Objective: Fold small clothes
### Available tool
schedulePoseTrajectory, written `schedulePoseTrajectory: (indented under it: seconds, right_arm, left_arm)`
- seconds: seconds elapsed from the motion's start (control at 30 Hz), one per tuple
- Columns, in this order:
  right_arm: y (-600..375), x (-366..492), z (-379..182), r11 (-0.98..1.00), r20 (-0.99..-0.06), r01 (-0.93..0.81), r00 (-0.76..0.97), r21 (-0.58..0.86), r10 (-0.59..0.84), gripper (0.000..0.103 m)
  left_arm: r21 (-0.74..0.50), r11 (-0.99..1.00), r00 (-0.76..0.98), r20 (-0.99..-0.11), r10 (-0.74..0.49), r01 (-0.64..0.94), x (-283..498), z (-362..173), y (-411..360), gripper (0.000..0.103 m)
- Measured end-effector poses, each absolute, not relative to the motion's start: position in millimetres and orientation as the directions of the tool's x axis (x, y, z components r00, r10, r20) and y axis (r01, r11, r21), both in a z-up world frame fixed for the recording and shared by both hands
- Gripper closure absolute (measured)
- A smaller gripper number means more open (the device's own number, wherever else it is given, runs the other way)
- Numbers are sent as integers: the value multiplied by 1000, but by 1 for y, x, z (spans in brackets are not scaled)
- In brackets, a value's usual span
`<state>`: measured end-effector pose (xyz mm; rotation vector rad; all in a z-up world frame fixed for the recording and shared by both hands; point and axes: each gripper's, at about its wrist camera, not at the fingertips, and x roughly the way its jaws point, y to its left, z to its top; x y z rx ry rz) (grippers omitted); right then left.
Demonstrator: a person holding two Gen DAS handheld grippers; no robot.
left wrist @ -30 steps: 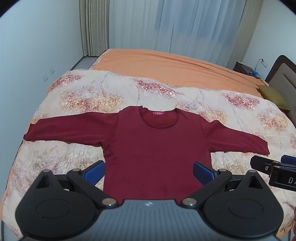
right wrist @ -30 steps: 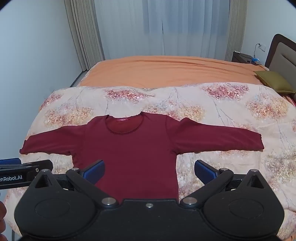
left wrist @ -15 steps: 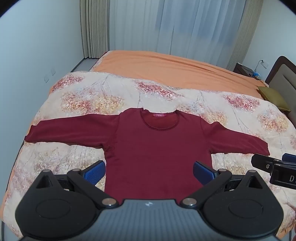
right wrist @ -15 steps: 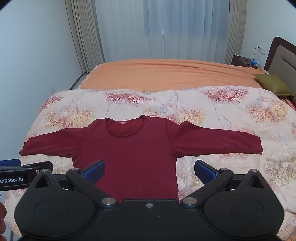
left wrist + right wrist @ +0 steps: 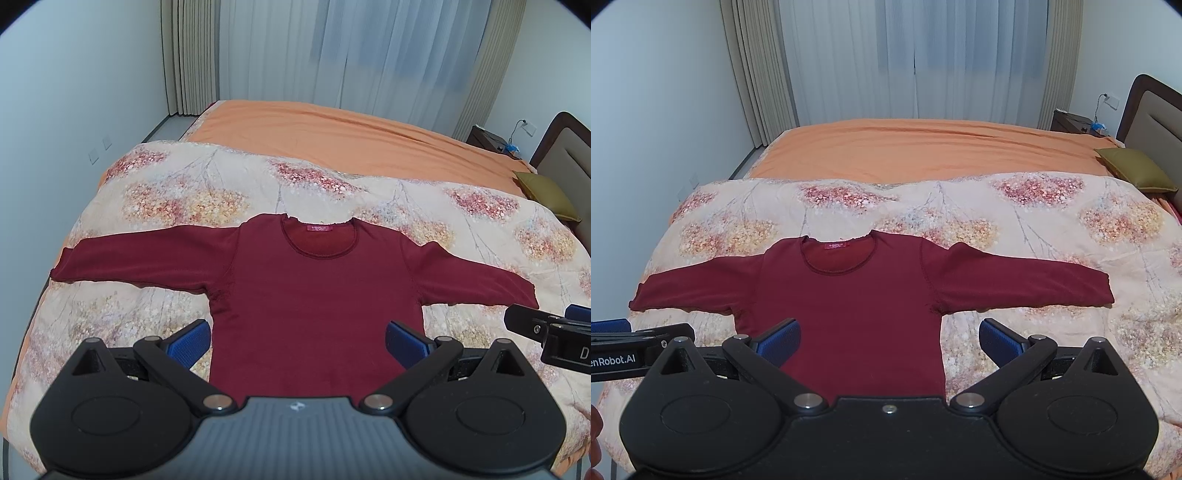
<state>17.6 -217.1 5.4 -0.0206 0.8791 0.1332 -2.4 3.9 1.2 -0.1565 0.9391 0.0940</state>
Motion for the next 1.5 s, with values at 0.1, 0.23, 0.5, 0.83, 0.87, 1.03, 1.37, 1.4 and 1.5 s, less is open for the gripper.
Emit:
schedulePoseTrajectory:
  seconds: [0.1,0.23,0.5,0.83,0.87,1.03,1.37,1.4,1.5]
  right_arm:
    - [-217,17,7,991,-768,-125,631,36,108,0]
    - [-217,17,7,991,-767,-126,633,35,107,0]
    - [-216,17,8,992,-767,-124,634,30,102,0]
    - [-216,17,8,992,-765,-122,636,30,102,0]
    - [-216,17,8,992,-765,-122,636,30,101,0]
    - [-216,16,8,992,-765,-123,636,30,102,0]
    - [-213,16,9,993,-765,-114,638,22,90,0]
    - [-213,16,9,994,-766,-112,638,20,87,0]
    - [-209,14,8,995,-768,-102,637,13,76,0]
  left_arm:
    - [-92,985,588,-809,13,-148,-3,1,4,0]
    - [-92,985,589,-808,12,-147,-4,0,4,0]
    - [-94,985,588,-809,9,-145,-5,0,3,0]
    - [-93,986,588,-809,7,-141,-5,1,1,0]
    - [-94,986,587,-810,7,-140,-4,1,1,0]
    - [-94,985,584,-812,6,-141,-2,0,0,0]
    - [-105,985,583,-812,-7,-134,-3,-2,2,0]
    - [-106,986,582,-813,-10,-131,-3,-2,3,0]
    - [-113,986,580,-814,-23,-120,-2,-4,6,0]
